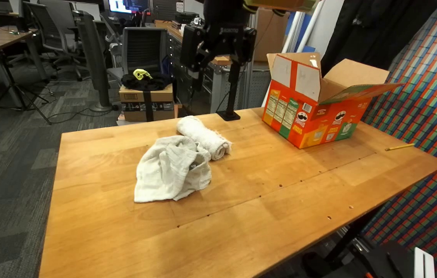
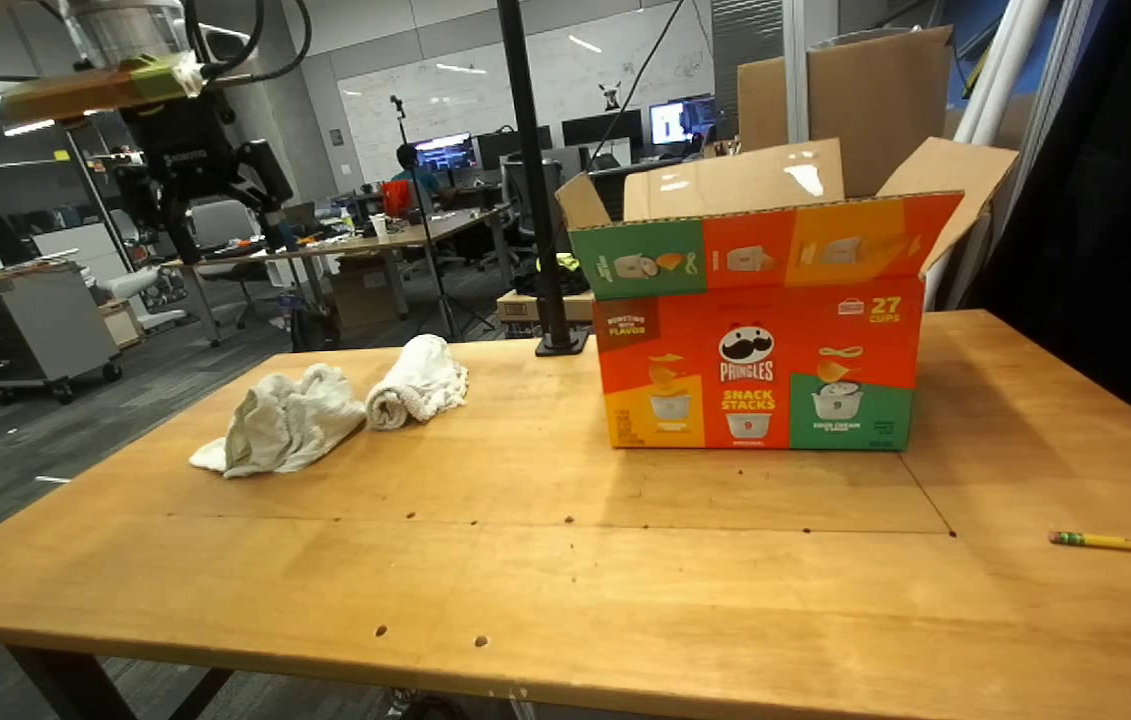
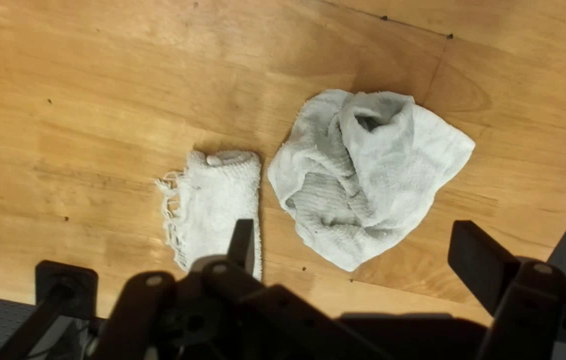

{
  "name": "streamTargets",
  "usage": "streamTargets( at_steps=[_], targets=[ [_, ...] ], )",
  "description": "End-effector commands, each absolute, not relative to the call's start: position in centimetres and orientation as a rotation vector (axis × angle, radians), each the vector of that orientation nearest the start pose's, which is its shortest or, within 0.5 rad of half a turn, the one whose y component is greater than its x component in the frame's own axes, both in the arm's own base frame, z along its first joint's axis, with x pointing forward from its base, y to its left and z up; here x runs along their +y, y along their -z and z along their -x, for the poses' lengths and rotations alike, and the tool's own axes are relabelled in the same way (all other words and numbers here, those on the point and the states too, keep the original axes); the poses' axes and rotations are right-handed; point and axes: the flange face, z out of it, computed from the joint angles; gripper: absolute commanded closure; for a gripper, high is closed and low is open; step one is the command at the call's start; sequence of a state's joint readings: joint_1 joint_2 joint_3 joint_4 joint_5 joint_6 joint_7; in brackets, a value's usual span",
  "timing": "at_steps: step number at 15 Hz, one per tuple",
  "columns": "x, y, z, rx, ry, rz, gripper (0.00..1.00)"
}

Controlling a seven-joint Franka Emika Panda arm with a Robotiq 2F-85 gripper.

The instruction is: Put the white cloth in the box

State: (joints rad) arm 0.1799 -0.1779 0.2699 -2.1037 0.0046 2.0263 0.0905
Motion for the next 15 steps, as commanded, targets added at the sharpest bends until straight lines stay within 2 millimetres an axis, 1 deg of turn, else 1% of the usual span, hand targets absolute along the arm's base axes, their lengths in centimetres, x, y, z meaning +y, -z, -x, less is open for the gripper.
streamTargets(
  at_steps=[1,2,4,6,8,10,13,15],
  targets=[
    [26.3,-48.9,-48.6,-0.726,0.181,3.029,0.0],
    [27.0,-48.2,-49.1,-0.757,0.175,3.014,0.0],
    [28.2,-46.2,-50.0,-0.811,0.152,2.979,0.0],
    [28.7,-43.9,-51.0,-0.859,0.125,2.953,0.0],
    [28.8,-41.7,-51.9,-0.898,0.087,2.934,0.0],
    [28.6,-39.6,-52.6,-0.933,0.048,2.918,0.0],
    [27.5,-36.3,-53.2,-0.969,-0.025,2.904,0.0],
    [26.8,-34.7,-53.5,-0.979,-0.075,2.903,0.0]
  ],
)
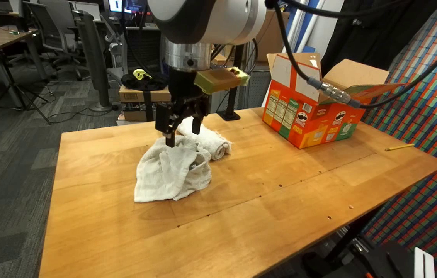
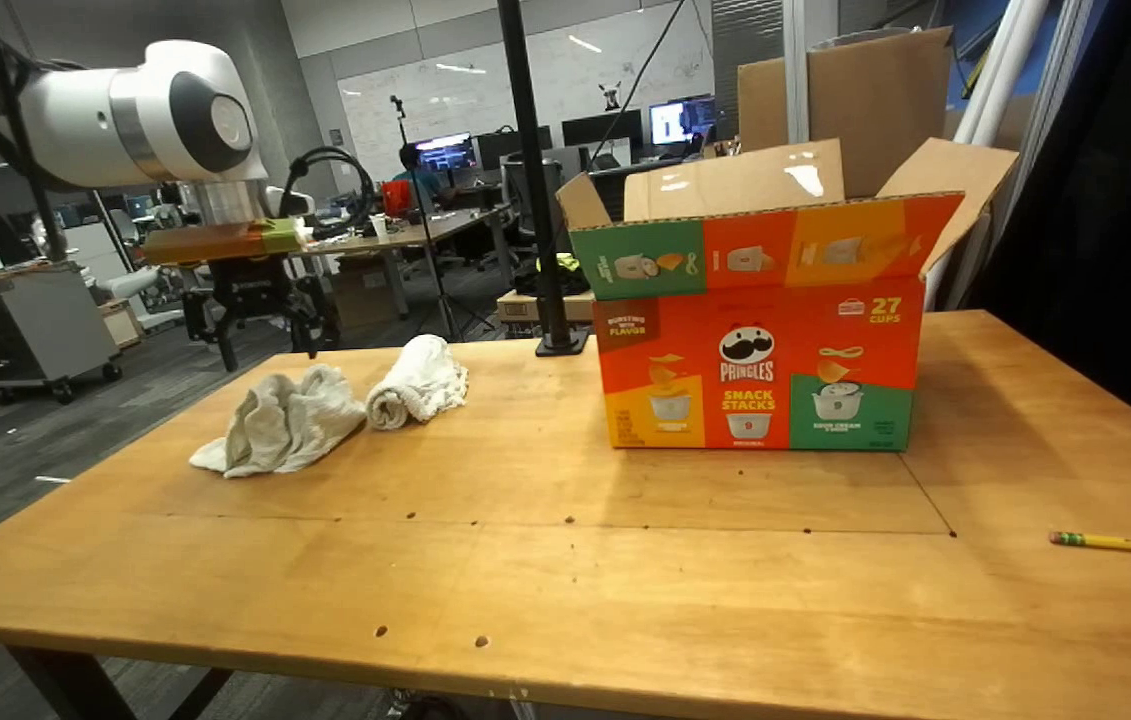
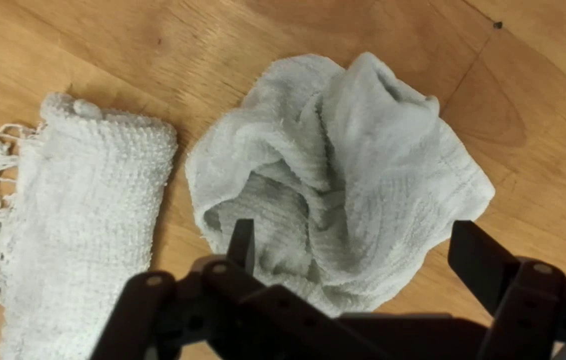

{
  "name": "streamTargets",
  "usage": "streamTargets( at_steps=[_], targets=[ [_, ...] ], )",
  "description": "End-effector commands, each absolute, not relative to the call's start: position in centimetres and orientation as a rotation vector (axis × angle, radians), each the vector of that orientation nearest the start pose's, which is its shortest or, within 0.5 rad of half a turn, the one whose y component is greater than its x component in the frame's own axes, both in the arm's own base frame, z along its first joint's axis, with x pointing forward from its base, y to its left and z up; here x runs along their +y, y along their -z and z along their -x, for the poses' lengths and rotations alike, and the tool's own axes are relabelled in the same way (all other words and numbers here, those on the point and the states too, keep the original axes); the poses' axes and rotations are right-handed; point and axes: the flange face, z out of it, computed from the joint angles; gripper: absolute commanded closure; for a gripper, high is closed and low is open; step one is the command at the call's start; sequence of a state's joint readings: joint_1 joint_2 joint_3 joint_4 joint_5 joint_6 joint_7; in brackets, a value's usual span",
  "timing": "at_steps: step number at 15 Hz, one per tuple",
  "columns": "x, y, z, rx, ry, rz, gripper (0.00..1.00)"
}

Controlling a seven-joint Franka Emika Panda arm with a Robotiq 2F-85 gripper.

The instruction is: Put the white cloth in the box

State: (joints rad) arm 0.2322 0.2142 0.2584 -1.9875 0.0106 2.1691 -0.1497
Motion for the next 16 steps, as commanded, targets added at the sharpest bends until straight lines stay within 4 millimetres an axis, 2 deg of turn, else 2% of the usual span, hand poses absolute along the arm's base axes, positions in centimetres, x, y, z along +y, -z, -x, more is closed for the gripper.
streamTargets(
  at_steps=[1,5,6,7,11,14,15,16],
  targets=[
    [26.6,-34.0,-53.7,-0.98,-0.099,2.902,0.0],
    [26.2,-32.1,-53.5,-0.993,-0.177,2.895,0.0],
    [26.4,-31.9,-53.3,-1.002,-0.193,2.895,0.25],
    [26.5,-31.6,-53.2,-1.007,-0.206,2.893,0.28],
    [26.6,-31.7,-52.6,-1.007,-0.247,2.905,0.61],
    [26.1,-32.7,-52.1,-1.001,-0.282,2.919,0.88],
    [25.8,-33.2,-51.9,-0.992,-0.296,2.925,0.95],
    [25.4,-33.9,-51.7,-0.977,-0.305,2.936,0.97]
  ],
)
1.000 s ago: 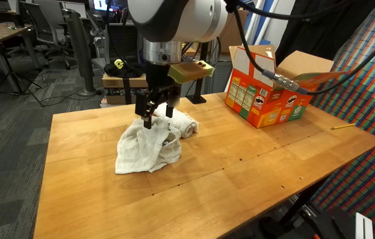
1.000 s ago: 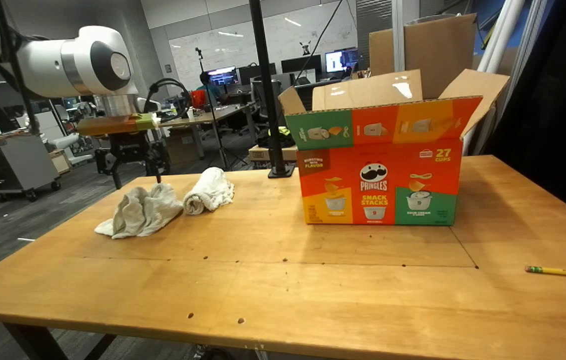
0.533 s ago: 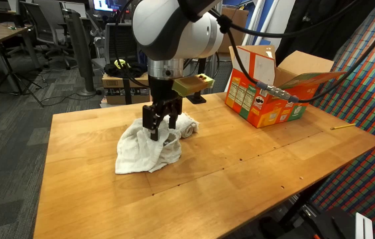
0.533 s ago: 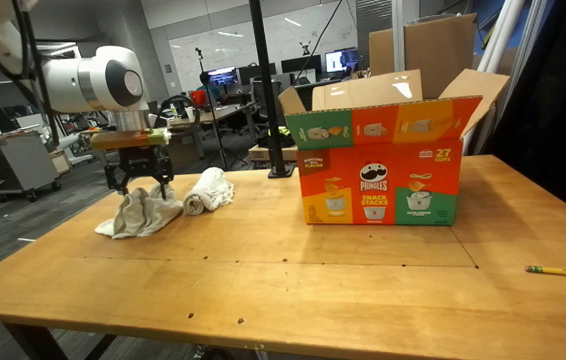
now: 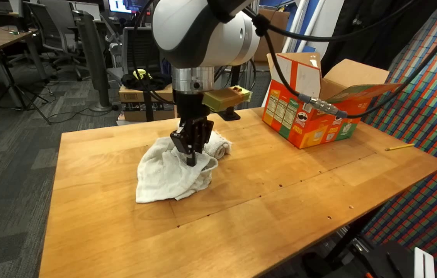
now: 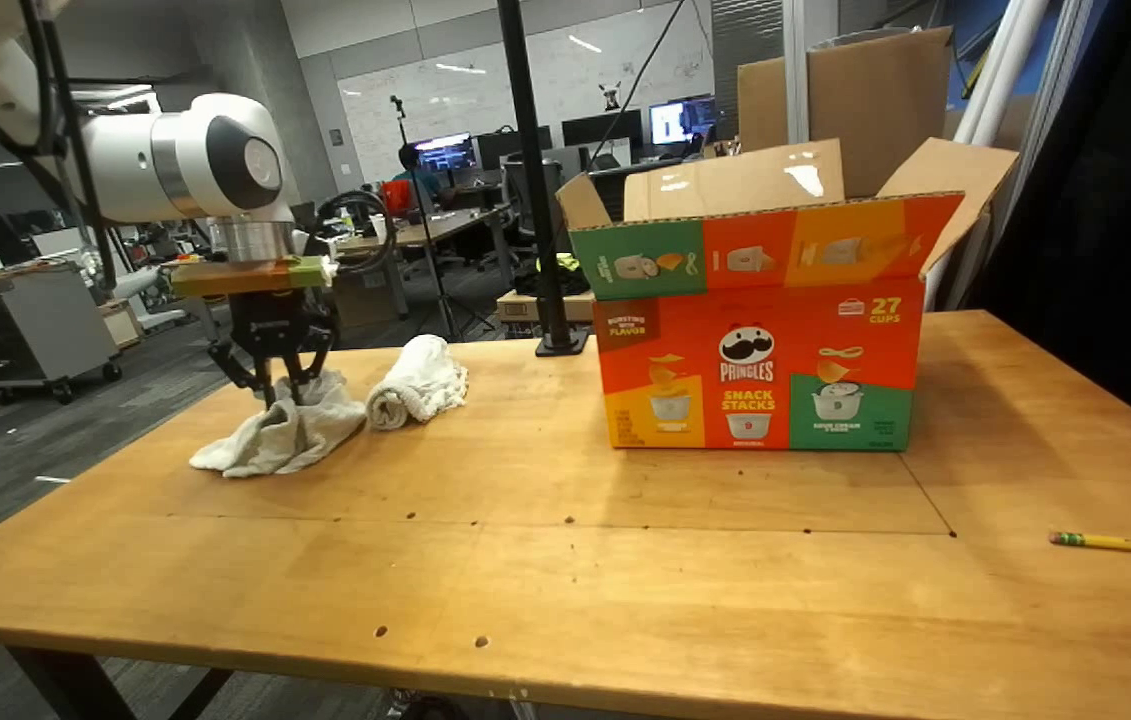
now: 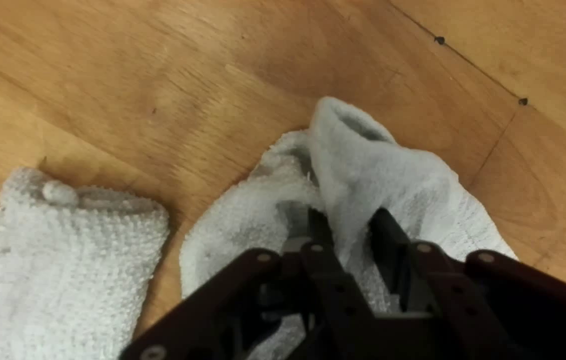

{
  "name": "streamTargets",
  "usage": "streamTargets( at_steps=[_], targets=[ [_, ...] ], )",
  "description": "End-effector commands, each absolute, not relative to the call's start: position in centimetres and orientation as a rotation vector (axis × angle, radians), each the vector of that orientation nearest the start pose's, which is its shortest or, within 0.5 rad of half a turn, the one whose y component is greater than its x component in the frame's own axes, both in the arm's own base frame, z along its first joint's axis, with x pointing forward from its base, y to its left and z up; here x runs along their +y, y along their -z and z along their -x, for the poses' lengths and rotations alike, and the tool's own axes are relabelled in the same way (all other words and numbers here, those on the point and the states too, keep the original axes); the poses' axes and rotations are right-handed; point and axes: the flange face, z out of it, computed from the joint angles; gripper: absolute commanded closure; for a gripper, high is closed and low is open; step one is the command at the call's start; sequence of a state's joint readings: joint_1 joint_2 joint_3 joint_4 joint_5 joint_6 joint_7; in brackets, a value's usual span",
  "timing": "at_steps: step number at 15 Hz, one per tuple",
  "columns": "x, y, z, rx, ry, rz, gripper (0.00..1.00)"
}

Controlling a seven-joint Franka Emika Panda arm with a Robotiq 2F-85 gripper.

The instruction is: Put the white cloth in the box

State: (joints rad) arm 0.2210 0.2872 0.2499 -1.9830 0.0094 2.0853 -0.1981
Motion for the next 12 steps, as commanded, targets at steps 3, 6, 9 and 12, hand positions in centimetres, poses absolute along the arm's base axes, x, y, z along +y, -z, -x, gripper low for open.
streamTargets(
  at_steps=[3,6,9,12],
  targets=[
    [24.3,-36.6,-51.0,-0.935,-0.318,2.963,1.0],
    [23.2,-40.6,-50.4,-0.89,-0.277,3.001,0.95],
    [22.2,-45.2,-49.7,-0.855,-0.183,3.047,0.95],
    [21.1,-49.8,-49.0,-0.804,-0.055,3.092,0.97]
  ],
)
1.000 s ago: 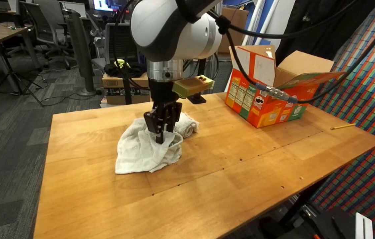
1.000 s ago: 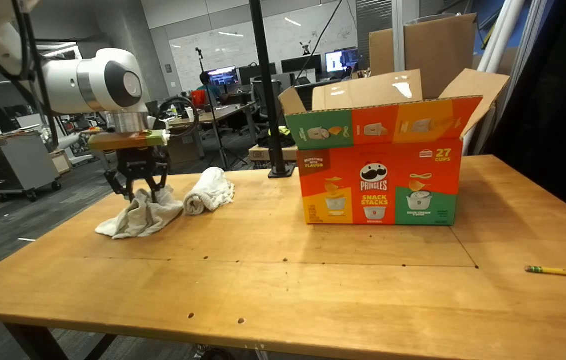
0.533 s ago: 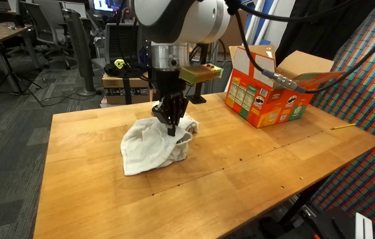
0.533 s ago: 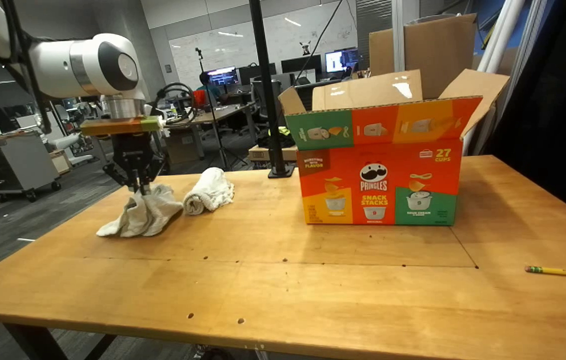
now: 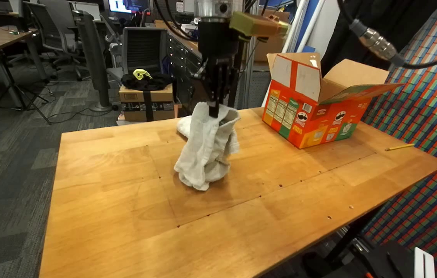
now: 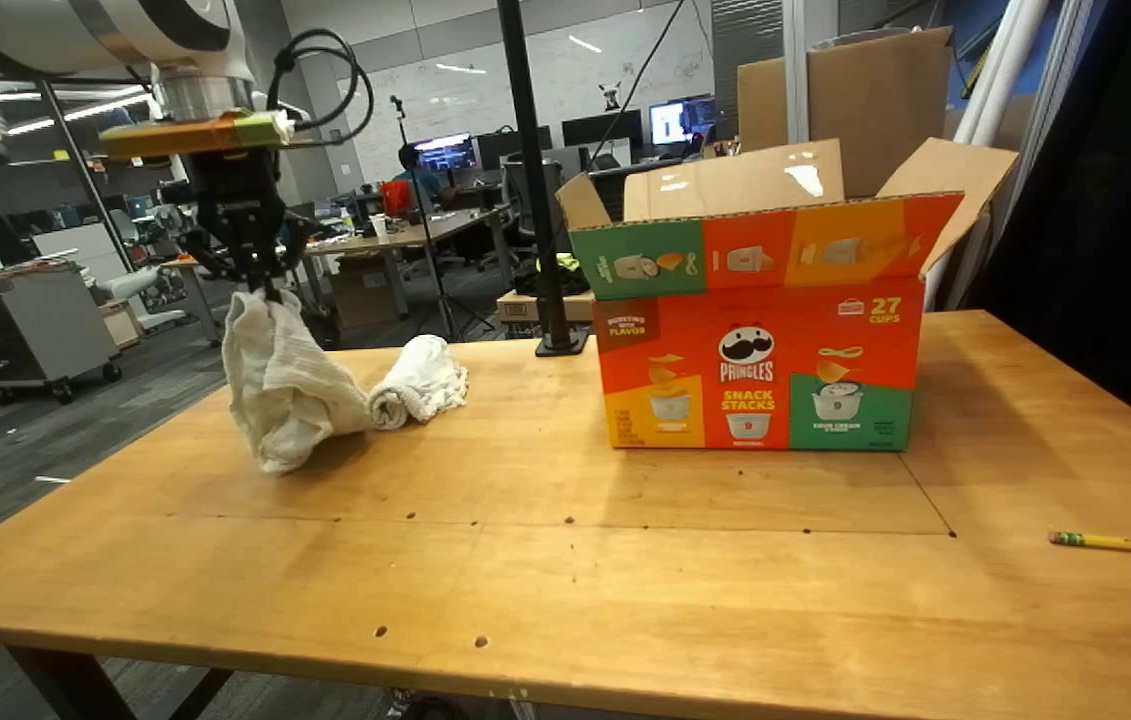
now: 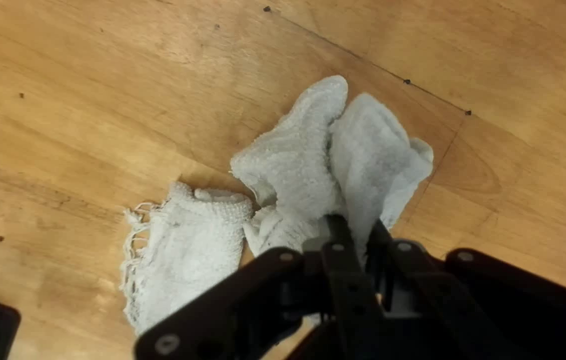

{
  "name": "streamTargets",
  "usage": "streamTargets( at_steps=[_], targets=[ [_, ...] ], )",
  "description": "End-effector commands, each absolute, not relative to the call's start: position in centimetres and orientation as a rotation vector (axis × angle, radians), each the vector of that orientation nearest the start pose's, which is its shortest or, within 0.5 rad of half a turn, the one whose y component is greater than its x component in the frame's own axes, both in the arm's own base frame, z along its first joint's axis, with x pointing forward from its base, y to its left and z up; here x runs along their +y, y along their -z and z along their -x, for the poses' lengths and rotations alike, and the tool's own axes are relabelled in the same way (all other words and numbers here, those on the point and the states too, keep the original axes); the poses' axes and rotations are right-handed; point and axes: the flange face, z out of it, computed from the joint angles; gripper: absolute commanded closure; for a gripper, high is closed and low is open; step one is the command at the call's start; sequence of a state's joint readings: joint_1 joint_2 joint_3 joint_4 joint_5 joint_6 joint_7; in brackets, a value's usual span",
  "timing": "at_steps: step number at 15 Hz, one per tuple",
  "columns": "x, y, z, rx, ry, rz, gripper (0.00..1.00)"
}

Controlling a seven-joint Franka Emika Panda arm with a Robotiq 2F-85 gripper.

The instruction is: Put the white cloth in the box

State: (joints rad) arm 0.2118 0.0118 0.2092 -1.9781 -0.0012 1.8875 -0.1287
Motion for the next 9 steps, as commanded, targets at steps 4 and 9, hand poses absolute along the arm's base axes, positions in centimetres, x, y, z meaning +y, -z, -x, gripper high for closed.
streamTargets(
  at_steps=[4,9],
  targets=[
    [18.9,-56.1,-48.8,-0.724,0.148,3.168,0.96],
    [14.6,-64.7,-49.6,-0.615,0.457,3.24,0.98]
  ],
)
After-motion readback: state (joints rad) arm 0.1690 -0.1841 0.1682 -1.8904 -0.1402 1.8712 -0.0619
